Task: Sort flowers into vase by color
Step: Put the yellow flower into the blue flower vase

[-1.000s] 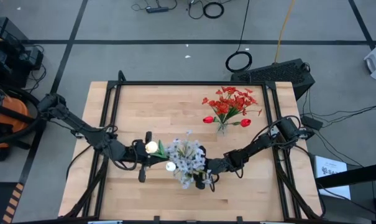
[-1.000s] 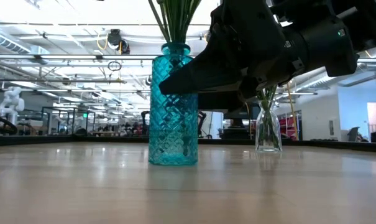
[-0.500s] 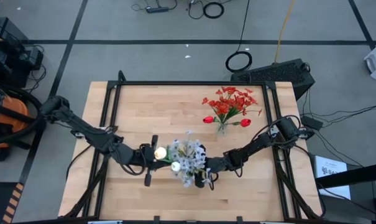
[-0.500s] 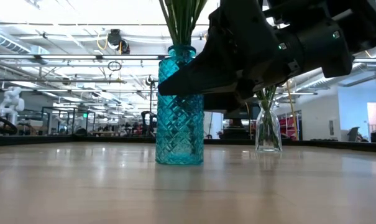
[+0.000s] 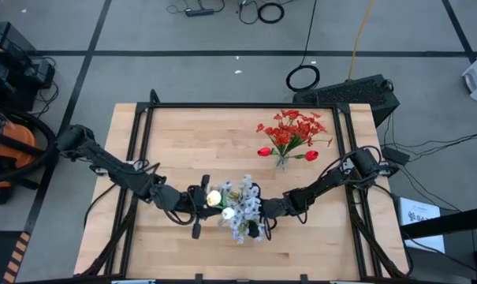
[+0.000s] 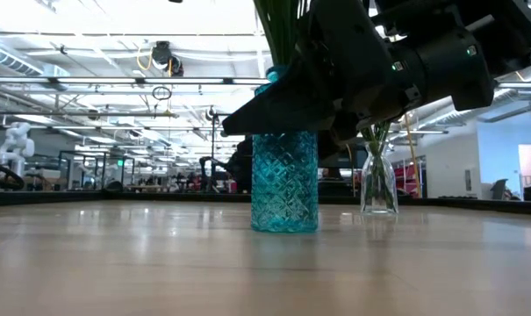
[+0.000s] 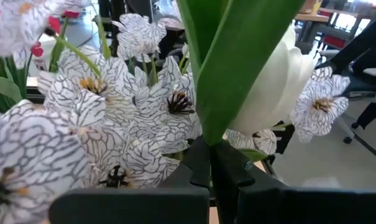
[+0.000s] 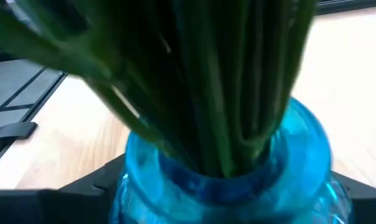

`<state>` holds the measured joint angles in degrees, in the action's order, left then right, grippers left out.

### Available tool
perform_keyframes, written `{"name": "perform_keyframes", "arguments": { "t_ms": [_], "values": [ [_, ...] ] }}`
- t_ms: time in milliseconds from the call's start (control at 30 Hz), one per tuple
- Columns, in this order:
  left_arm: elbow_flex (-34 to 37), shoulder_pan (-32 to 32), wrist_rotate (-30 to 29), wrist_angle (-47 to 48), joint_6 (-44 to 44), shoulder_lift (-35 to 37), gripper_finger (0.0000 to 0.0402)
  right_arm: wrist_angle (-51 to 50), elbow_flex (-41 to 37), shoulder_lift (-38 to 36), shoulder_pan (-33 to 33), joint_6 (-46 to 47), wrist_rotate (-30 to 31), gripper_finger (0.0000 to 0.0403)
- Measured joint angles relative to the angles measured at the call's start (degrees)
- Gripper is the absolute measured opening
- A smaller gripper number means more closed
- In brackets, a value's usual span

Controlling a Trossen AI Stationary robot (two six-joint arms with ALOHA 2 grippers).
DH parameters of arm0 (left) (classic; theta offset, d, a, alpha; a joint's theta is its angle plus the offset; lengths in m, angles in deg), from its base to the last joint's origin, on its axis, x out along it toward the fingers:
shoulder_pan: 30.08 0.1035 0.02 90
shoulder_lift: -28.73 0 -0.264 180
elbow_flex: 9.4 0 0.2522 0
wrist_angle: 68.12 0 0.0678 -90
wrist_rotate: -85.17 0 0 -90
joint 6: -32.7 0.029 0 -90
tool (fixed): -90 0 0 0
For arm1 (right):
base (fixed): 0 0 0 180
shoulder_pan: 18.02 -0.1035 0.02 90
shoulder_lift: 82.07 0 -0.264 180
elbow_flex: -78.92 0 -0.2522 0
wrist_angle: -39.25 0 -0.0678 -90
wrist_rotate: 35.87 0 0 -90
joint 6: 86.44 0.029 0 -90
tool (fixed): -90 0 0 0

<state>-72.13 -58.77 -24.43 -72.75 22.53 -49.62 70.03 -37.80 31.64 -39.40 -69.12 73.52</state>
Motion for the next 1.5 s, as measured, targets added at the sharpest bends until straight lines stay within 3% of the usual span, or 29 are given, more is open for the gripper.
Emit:
{"name": "perform_keyframes", "arguments": {
  "t_ms": [900,1500],
  "values": [
    [0.00,1.21,1.95,-1.47,-1.55,-3.69,0.0000,0.33,-0.02,0.00,-0.02,0.59,-0.10,0.0283],
    [0.37,1.34,-0.63,6.58,-1.36,9.58,0.0000,-1.32,0.00,-1.60,-0.04,1.70,-0.22,0.0283]
  ]
}}
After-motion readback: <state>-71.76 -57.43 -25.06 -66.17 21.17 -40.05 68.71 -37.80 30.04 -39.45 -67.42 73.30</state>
